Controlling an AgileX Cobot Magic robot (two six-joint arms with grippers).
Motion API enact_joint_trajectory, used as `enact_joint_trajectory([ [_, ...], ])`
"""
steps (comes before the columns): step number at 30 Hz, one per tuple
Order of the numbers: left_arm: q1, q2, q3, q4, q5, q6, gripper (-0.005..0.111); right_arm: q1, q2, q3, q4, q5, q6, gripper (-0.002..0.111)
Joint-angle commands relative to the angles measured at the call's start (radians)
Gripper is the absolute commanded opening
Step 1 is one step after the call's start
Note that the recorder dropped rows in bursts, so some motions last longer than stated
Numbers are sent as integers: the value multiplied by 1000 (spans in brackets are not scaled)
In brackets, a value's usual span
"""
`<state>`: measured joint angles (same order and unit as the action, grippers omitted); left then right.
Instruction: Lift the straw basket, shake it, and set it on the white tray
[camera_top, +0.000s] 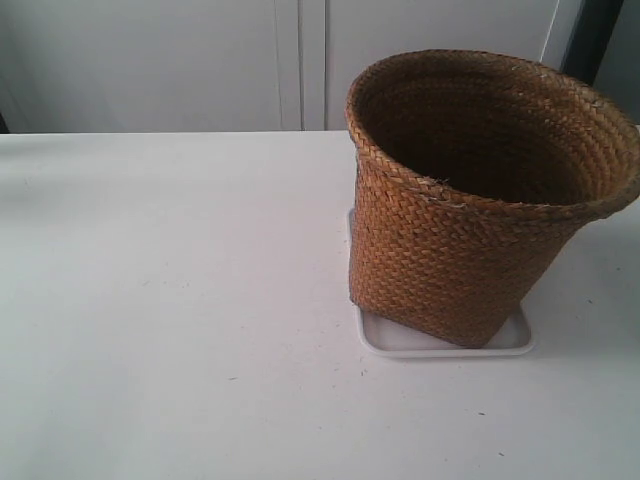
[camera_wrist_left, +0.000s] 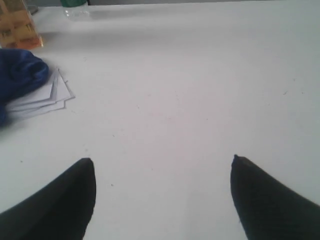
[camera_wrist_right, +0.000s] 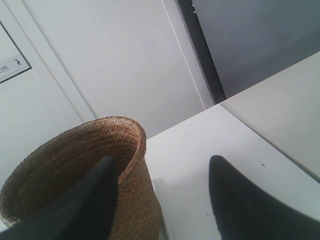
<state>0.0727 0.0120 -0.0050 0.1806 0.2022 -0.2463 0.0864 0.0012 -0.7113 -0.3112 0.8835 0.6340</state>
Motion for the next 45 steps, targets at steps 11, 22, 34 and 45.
enact_joint_trajectory([
  [11,-42,-12,5,-52,64,-69,77,-7,-1,5,-2,-5,-1,52],
  [22,-38,-12,5,-46,61,-94,77,-7,-1,5,-2,-5,-1,52],
  [34,-38,-12,5,-46,61,-92,77,-7,-1,26,100,-71,-19,52],
  [45,-38,-12,5,-46,61,-92,77,-9,-1,607,1022,-727,-1021,52],
])
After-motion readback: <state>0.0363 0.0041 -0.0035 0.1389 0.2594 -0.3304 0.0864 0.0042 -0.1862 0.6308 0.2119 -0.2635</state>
